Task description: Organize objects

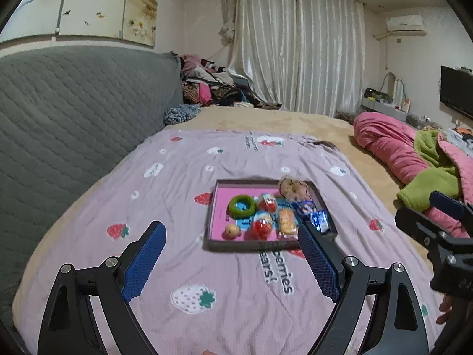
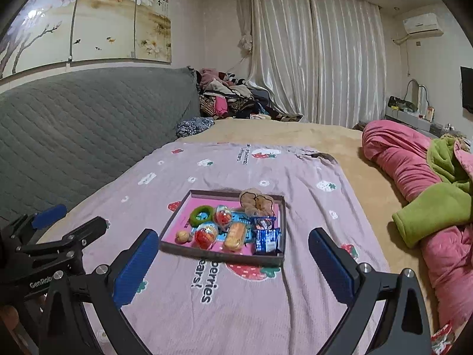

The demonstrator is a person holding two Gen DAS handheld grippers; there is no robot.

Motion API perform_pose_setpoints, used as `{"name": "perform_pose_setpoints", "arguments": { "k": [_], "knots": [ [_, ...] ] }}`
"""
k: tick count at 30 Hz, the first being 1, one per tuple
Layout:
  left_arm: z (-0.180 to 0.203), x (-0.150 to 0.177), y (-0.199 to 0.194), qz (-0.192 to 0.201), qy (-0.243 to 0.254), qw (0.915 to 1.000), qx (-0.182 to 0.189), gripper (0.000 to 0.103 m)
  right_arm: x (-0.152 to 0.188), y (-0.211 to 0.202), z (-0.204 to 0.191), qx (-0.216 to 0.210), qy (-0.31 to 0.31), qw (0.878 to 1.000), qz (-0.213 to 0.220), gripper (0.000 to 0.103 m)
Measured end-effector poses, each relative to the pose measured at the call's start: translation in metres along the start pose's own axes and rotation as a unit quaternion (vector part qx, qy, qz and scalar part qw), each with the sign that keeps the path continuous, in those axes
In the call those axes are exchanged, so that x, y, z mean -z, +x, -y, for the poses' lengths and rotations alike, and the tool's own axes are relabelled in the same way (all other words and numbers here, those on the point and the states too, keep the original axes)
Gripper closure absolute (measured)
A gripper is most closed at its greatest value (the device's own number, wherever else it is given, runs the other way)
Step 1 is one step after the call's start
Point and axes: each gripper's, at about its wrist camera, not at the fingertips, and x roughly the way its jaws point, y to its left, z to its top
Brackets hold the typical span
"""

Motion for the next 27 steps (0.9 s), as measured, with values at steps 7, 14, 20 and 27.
{"name": "perform_pose_setpoints", "arguments": {
  "k": [7,14,20,27],
  "knots": [
    [0.000,0.028,0.001,-0.010,0.004,0.9999,-0.003,0.012,0.021,0.002,-0.003,0.008,-0.002,1.000,-0.021,0.001],
    [0.004,0.049,0.011,-0.025,0.005,0.9997,0.002,0.012,0.046,0.007,-0.001,0.019,-0.005,0.999,-0.038,0.001],
    [0.000,0.068,0.029,-0.044,-0.006,0.9990,0.004,0.012,0.068,0.015,-0.002,0.028,-0.016,0.998,-0.051,0.001],
    [0.001,0.085,0.045,-0.050,0.001,0.9988,0.004,0.012,0.087,0.025,0.001,0.034,-0.014,0.998,-0.052,0.001]
  ]
}}
